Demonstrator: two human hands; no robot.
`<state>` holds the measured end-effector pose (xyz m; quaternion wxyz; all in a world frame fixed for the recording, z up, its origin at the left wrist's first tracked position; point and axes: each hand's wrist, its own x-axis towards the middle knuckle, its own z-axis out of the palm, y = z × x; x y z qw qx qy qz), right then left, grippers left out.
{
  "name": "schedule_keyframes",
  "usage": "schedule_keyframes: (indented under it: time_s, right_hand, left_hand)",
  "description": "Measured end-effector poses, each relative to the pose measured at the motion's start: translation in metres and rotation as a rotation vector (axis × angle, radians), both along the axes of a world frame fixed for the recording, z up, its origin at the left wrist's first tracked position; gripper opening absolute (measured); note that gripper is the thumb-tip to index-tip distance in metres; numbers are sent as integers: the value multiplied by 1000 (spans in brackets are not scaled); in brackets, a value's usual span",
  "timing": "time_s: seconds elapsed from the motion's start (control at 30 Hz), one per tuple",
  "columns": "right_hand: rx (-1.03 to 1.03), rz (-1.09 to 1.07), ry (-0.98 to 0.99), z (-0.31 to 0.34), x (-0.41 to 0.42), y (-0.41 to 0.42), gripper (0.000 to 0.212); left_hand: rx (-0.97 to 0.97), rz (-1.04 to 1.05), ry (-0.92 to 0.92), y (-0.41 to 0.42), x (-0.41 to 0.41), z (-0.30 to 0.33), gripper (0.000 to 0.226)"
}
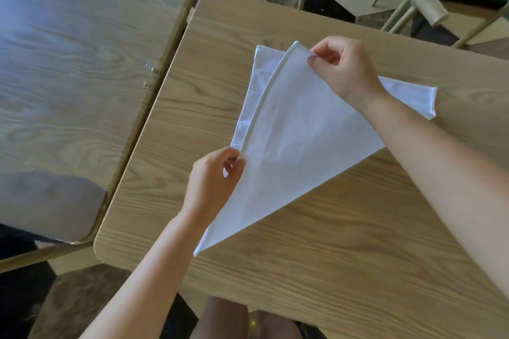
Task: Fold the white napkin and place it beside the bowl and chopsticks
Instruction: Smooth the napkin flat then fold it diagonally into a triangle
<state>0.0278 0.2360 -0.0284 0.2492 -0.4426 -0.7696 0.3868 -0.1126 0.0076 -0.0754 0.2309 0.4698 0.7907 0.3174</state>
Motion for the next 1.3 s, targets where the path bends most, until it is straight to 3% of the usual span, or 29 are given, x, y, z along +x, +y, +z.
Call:
schedule_keyframes:
  time_s: [0.27,0.5,0.7,0.77,0.83,0.93,1.1,1.3]
  right_hand:
    - [18,5,-211,-44,-45,16,11]
    - [14,-30,-333,-65,-61,22,12]
    - [191,-32,-485,-76,-69,21,16]
    - [291,-39,-538,-77,-68,16,29]
    - [433,-7,-546,-72,-63,-3,46]
    - [553,87,-464,-61,-46,-68,54]
    - [473,364,-525,-84,1,-198,58]
    - [383,426,-714,-108,18,-207,61]
  left_hand:
    - [-67,-126,153,5,-34,-28,15]
    - [-43,-118,153,4,-36,-33,8]
    - [20,-89,157,2,-32,-37,6]
    - [18,-38,183,1,-26,-34,7]
    - [1,-23,290,-5,-17,-31,25]
    - [39,-169,405,-25,-3,-27,48]
    - [-39,-371,493,-71,18,-50,52]
    - [-85,-327,575,-75,21,-59,49]
